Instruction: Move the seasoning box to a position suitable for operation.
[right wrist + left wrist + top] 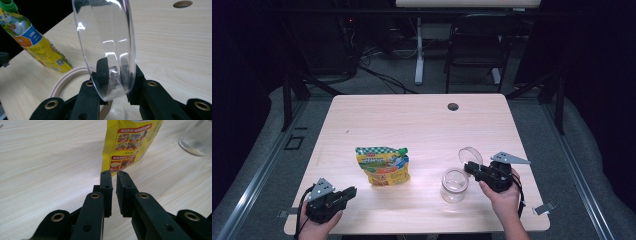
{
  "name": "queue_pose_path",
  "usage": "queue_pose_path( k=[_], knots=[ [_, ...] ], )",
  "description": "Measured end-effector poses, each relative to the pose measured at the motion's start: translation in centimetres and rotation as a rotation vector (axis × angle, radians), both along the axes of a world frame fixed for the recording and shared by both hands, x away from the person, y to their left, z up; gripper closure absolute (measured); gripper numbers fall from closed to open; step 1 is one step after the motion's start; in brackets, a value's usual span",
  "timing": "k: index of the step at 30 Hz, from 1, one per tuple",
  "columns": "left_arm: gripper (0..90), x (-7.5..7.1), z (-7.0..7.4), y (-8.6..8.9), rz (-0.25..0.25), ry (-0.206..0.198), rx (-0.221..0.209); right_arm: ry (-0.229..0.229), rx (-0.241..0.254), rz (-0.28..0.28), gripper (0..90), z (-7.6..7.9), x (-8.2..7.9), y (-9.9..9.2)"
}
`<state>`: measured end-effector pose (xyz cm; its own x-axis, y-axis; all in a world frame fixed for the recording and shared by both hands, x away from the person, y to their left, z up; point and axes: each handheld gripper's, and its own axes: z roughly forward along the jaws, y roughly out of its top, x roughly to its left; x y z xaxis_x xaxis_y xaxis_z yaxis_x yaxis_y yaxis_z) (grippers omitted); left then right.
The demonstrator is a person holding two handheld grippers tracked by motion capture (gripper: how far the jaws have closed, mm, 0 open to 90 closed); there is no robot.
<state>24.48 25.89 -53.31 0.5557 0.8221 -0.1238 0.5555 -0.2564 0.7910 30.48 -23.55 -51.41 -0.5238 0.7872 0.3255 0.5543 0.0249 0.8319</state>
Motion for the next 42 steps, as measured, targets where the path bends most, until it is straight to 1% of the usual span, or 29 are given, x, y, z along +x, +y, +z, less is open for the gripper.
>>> queue_pose_path(
  k=[2,3,5,8,11,13,17,19,22,24,26,27,29,31,32,33,36,42],
  knots=[
    [83.5,0.1,-0.1,0.2,0.004,0.008,0.0,0.014,0.01,0.009,75.7,0.0,0.1,-0.4],
    [83.6,0.1,-0.2,0.2,0.006,0.009,-0.003,0.013,0.018,0.012,75.7,-0.1,0.1,-0.5],
    [83.5,0.2,-0.2,0.4,0.007,0.007,-0.002,0.014,0.022,0.025,75.7,-0.1,0.3,-0.6],
    [82.7,0.3,-0.3,0.4,0.012,0.004,0.002,0.012,0.024,0.03,75.6,-0.2,0.5,-0.6],
    [80.9,0.3,-0.4,0.4,0.018,0.007,0.011,0.003,0.013,0.021,74.5,-0.2,0.4,-0.5],
    [79.6,0.3,-0.5,0.5,0.021,0.007,0.017,-0.007,-0.002,0.003,69.6,-0.2,0.3,-0.4],
    [76.2,0.4,-0.5,0.8,0.037,0.003,0.011,-0.007,0.003,-0.023,65.1,-0.3,0.0,-0.6],
    [74.0,0.5,-0.6,0.8,0.041,0.003,0.003,-0.004,0.01,-0.028,63.5,-0.5,-0.3,-0.8],
    [71.0,0.7,-0.6,0.8,0.043,0.002,0.004,0.001,0.013,-0.031,61.9,-0.6,-0.7,-0.9],
    [69.8,0.8,-0.6,0.6,0.044,-0.001,0.003,0.0,0.002,-0.032,63.0,-0.6,-1.1,-1.0],
    [69.4,0.8,-0.5,0.5,0.042,-0.002,0.004,0.001,0.003,-0.032,63.4,-0.6,-1.2,-1.0],
    [67.7,1.0,-0.5,0.3,0.036,-0.008,0.008,-0.006,-0.015,-0.038,65.5,-0.5,-1.7,-1.2],
    [66.4,1.1,-0.5,0.1,0.038,-0.007,0.018,-0.006,-0.012,-0.04,66.9,-0.6,-2.0,-1.4],
    [65.4,1.2,-0.6,0.0,0.041,-0.006,0.015,-0.004,-0.011,-0.041,67.2,-0.6,-2.1,-1.5],
    [65.1,1.3,-0.7,-0.1,0.042,-0.003,0.016,0.003,0.011,-0.047,70.3,-0.5,-2.3,-1.8],
    [64.8,1.3,-0.7,-0.2,0.042,-0.001,0.018,-0.002,0.014,-0.047,71.2,-0.5,-2.4,-1.8],
    [63.0,1.3,-0.7,-0.3,0.039,-0.007,0.013,-0.02,0.011,-0.049,73.2,-0.4,-2.4,-1.7],
    [60.6,1.4,-0.9,-0.3,0.028,-0.004,0.014,-0.032,0.006,-0.065,74.8,-0.3,-2.1,-1.5]
  ],
)
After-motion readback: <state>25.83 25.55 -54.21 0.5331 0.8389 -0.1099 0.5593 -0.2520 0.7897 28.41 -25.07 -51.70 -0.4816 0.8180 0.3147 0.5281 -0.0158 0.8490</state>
